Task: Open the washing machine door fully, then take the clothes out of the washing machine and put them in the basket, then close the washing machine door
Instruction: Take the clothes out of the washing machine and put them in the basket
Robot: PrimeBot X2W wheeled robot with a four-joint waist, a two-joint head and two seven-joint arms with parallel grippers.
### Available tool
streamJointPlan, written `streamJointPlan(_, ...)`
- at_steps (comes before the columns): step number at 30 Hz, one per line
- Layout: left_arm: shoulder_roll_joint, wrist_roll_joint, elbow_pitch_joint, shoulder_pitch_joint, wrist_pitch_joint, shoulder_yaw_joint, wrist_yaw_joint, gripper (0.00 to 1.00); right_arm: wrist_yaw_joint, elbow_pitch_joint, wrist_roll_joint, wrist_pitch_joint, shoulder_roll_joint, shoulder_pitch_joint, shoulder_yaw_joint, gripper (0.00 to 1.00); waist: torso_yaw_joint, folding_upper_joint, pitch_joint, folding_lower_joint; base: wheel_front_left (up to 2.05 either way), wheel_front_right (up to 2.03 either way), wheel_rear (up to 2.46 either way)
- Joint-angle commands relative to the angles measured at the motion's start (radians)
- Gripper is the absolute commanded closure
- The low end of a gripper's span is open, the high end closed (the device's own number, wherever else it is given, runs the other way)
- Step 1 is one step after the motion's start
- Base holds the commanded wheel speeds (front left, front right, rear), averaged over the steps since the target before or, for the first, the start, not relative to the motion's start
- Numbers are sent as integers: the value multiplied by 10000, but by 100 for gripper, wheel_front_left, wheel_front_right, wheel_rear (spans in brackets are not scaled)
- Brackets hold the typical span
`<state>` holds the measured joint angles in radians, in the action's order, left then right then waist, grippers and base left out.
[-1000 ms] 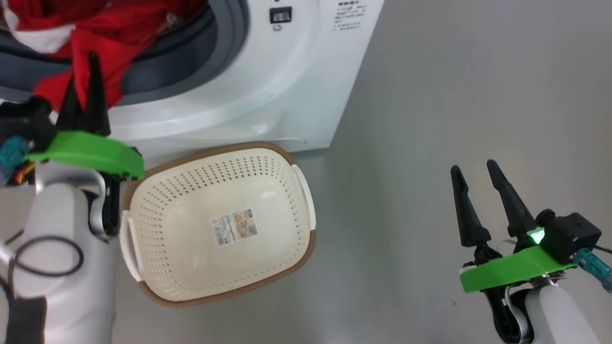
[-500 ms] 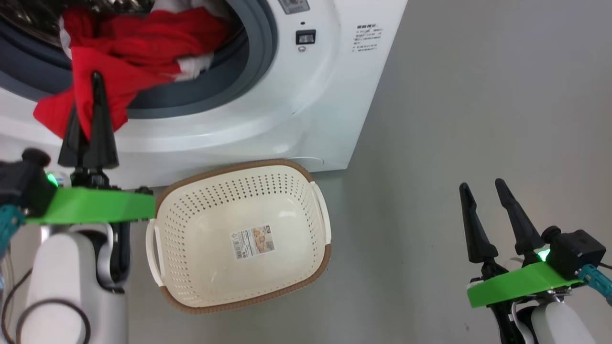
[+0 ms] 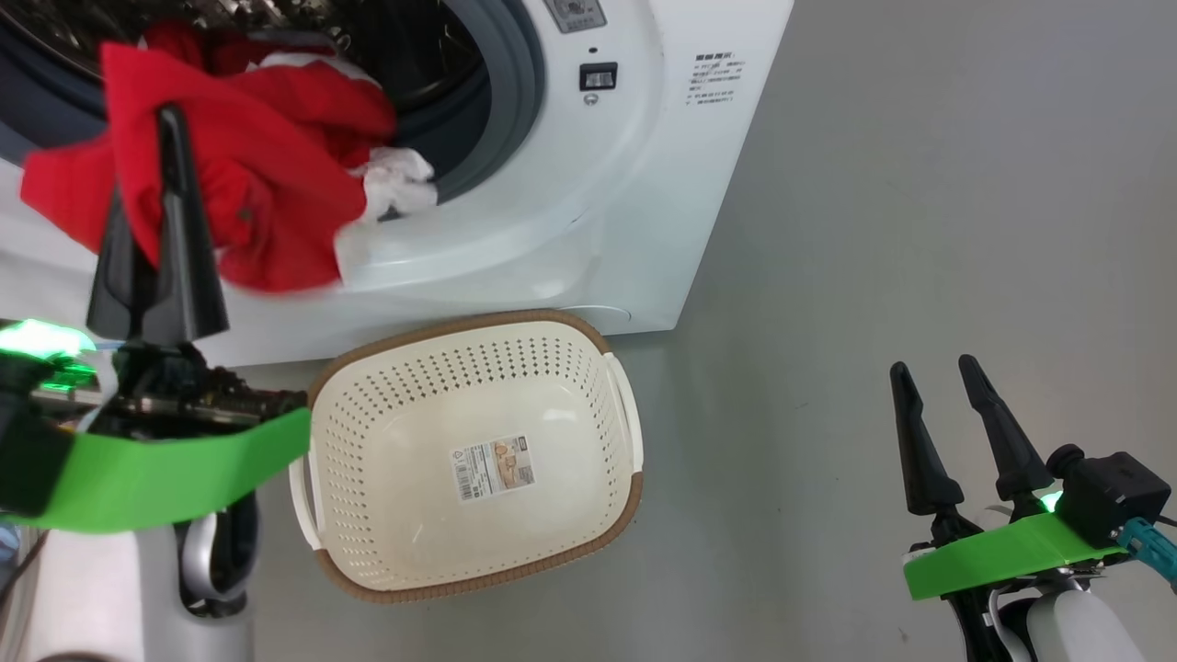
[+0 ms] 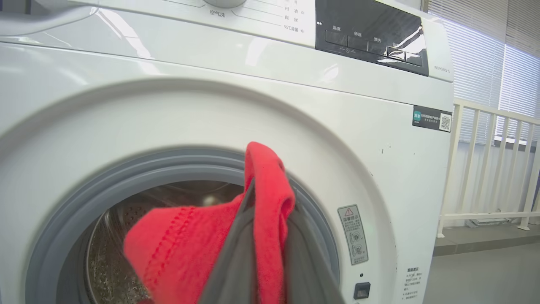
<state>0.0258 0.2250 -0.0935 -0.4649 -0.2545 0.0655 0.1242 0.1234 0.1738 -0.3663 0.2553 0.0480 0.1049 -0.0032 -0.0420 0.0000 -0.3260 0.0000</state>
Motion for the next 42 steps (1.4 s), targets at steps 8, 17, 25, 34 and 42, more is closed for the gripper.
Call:
streamJointPlan(8, 245, -5, 422, 532, -72, -92, 3, 100, 73, -233, -48, 65, 22, 129, 223, 0, -23, 0, -125, 0, 0, 0, 0)
streamJointPlan(17, 245, 54, 1967, 908, -72, -347, -31, 100, 73, -253, -96, 65, 22, 230, 199, 0, -53, 0, -384, 0, 0, 0, 0)
streamJointPlan(25, 245, 84, 3390, 888, -72, -303, 6, 100, 73, -307, -157, 65, 22, 415, 224, 0, -114, 0, -749, 0, 0, 0, 0)
streamJointPlan(34, 245, -165, 4860, 585, -72, -359, 50, 100, 73, -384, -228, 65, 22, 681, 231, 0, -260, 0, -1360, 0, 0, 0, 0)
streamJointPlan(42, 245, -282, 6092, 273, -72, -797, 62, 100, 73, -487, -300, 65, 22, 873, 232, 0, -431, 0, -1977, 0, 0, 0, 0)
